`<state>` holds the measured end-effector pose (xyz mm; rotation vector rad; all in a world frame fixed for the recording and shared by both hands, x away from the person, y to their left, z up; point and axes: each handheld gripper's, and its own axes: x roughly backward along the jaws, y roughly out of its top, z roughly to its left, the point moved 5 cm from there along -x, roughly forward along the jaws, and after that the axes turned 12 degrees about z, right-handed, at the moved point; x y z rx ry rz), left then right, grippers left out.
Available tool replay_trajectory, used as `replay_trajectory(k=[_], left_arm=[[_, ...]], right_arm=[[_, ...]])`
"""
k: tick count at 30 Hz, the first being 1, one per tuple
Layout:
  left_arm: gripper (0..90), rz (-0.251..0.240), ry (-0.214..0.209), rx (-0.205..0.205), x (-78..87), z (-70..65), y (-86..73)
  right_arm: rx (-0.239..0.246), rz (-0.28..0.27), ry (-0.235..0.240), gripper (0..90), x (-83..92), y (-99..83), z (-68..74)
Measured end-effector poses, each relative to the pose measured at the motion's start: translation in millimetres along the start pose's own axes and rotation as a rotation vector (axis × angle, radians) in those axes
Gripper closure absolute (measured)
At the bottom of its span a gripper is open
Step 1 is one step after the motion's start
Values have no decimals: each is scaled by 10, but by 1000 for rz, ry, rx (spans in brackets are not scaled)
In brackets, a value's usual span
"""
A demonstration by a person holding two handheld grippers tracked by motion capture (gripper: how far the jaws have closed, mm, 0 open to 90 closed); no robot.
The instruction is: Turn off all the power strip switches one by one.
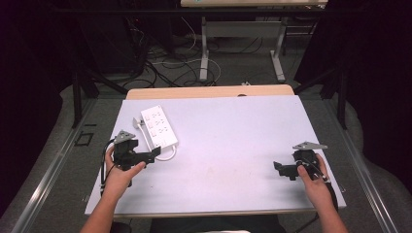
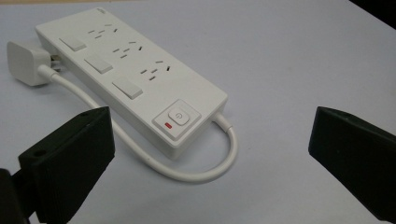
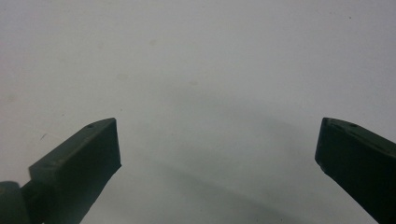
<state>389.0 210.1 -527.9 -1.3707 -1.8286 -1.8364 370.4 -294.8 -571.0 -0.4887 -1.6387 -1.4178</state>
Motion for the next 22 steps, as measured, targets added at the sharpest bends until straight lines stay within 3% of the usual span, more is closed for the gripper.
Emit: replay_trajectory(k=[6,8,22], left_arm=[[3,-10,25,-3,-27,46,-78],[3,-6,35,-26,-38,59,-95],[3,12,64,-11,-94,111,-128]], right_arm=[[3,3,-4,0,-4,-5,-2],[-4,6,-5,0,-8,-6,2],[-4,2,-4,0,-12,-9,-16]])
